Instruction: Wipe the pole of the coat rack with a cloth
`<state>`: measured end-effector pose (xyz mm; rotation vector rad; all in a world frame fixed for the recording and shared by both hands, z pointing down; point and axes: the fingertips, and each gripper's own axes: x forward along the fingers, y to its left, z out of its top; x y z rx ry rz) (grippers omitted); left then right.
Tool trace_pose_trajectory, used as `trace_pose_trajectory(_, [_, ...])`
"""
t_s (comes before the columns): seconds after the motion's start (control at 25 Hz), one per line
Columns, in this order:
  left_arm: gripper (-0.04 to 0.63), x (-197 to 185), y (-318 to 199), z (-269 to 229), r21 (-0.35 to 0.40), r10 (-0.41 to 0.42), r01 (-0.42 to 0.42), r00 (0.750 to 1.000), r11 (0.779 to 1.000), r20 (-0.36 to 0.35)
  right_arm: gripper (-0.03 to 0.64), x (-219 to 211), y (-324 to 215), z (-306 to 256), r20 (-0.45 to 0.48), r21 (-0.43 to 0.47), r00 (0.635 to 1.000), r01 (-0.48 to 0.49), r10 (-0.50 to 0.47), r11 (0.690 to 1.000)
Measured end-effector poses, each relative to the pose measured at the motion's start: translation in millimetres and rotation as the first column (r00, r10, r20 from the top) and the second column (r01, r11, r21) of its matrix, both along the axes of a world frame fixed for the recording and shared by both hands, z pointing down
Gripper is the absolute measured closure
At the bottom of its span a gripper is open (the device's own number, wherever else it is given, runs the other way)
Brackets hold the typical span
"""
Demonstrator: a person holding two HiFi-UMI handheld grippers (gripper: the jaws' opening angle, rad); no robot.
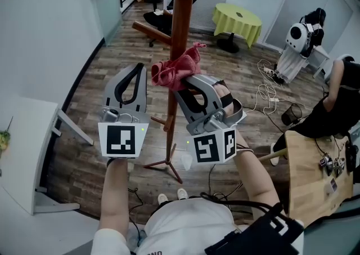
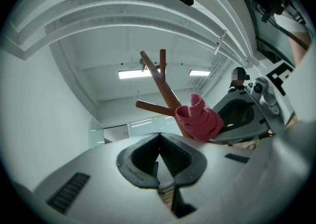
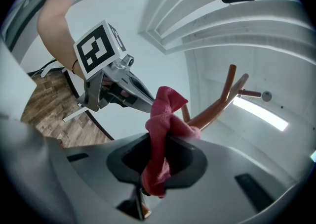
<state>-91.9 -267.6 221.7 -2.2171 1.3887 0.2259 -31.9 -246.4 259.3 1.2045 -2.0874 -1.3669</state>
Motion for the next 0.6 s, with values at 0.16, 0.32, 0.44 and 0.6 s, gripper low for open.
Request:
trace_pose_trajectory(0.16, [0.583,-1,0,3,-0.003,-0.001,0.001,1.000,1.000,0.004,0.534,-1,0,5,-0.009,-0.014,1.000,-0.001,0.001,1.000])
trace_pose_trajectory(0.32, [0.583,-2,1,4,-0.005,-0.003,0.003,1.000,1.000,-0.003,0.534,-3,0,11,-0.017,-0.026,1.000,-0.005,0.005,1.000])
trace_pose_trajectory(0.44, [0.583,-3,3,7,-0.005,-0.006,0.006,1.000,1.000,0.000,0.534,-5,2,18,-0.018,-0.040,1.000,-0.004,0.003,0.999])
trace_pose_trajectory(0.6, [0.583,-5,4,8,-0.006,-0.005,0.005,1.000,1.000,-0.005,0.534,-7,2,25,-0.017,-0.060,1.000,-0.002,0.001,0.998])
